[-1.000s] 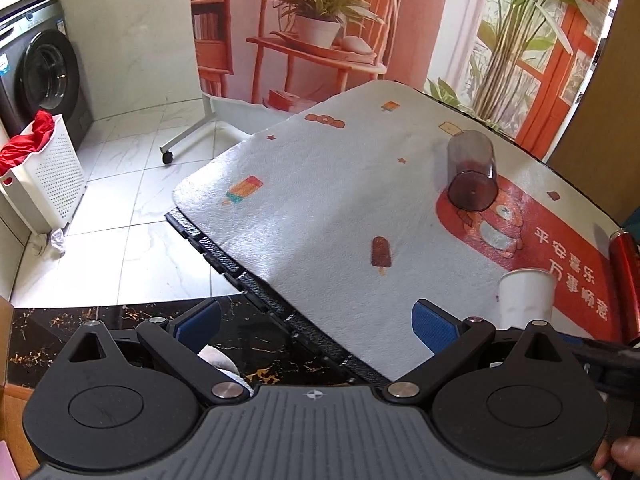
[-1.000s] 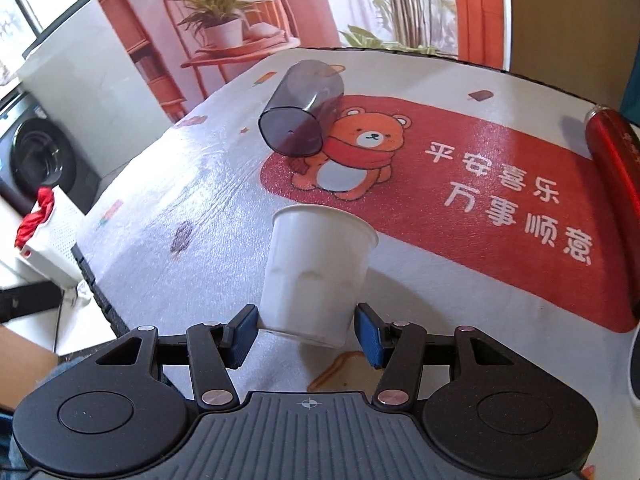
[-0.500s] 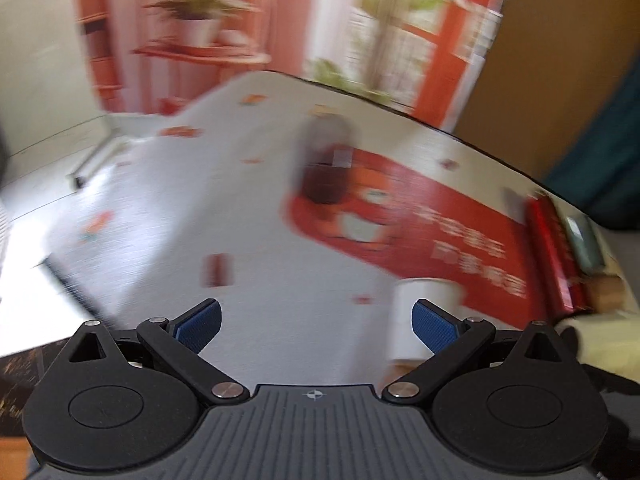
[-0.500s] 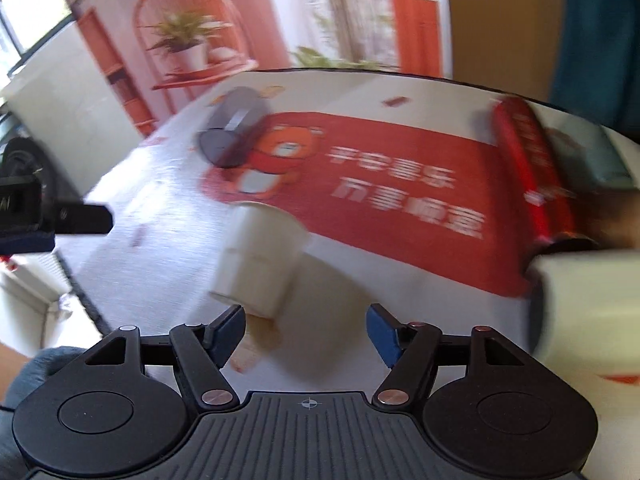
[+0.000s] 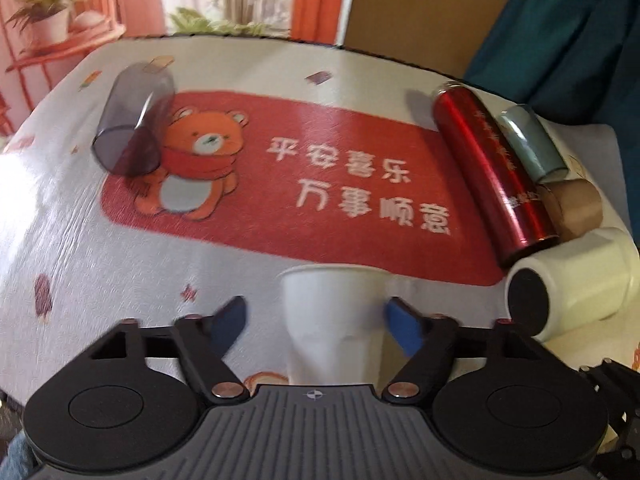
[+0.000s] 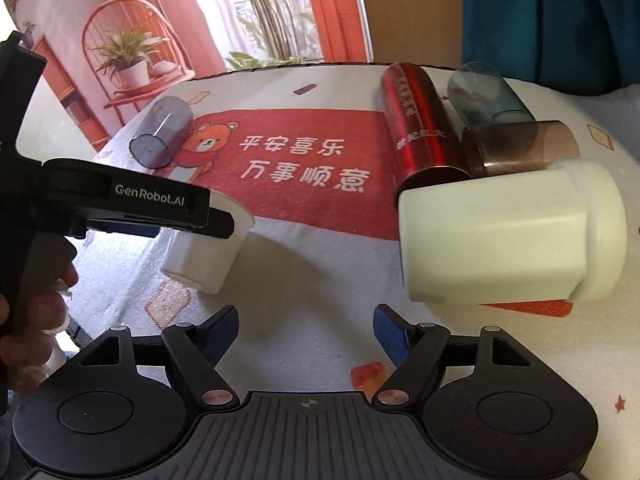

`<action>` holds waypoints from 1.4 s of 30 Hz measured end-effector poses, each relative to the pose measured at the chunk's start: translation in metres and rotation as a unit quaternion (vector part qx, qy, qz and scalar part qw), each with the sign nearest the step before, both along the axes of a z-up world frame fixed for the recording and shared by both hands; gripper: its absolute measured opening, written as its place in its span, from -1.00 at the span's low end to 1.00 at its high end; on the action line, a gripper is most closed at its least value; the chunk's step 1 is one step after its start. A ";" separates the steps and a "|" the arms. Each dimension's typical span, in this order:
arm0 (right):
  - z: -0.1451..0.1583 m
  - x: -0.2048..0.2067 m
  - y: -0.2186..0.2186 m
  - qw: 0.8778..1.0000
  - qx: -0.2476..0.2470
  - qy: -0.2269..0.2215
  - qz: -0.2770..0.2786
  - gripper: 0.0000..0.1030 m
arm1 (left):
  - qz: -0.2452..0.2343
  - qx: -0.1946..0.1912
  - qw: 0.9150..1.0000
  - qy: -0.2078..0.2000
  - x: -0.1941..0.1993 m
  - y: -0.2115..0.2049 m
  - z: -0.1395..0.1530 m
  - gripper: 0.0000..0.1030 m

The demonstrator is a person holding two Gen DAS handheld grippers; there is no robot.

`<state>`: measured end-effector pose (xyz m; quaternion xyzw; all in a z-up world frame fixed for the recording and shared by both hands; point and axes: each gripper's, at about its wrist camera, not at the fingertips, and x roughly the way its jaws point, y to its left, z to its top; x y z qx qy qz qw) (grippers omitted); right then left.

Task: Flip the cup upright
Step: 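Carry the white cup with the left tool and lower it beside the dark grey cup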

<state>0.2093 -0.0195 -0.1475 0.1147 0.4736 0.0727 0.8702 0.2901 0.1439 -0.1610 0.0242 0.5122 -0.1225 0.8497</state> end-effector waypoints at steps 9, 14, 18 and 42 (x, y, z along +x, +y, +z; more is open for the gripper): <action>0.001 0.000 0.004 1.000 0.008 -0.004 0.005 0.39 | 0.065 -0.016 0.998 -0.016 -0.012 0.042 0.010 0.15; -0.001 0.001 0.005 1.000 0.012 -0.001 0.005 0.41 | 0.134 -0.030 0.990 -0.041 -0.023 0.094 0.014 0.15; -0.003 0.002 0.012 1.000 0.009 0.002 0.016 0.41 | 0.180 -0.007 0.982 -0.050 -0.013 0.133 0.013 0.14; -0.006 0.004 0.020 1.000 -0.001 0.012 0.026 0.41 | 0.208 0.008 0.974 -0.085 0.015 0.170 0.010 -0.30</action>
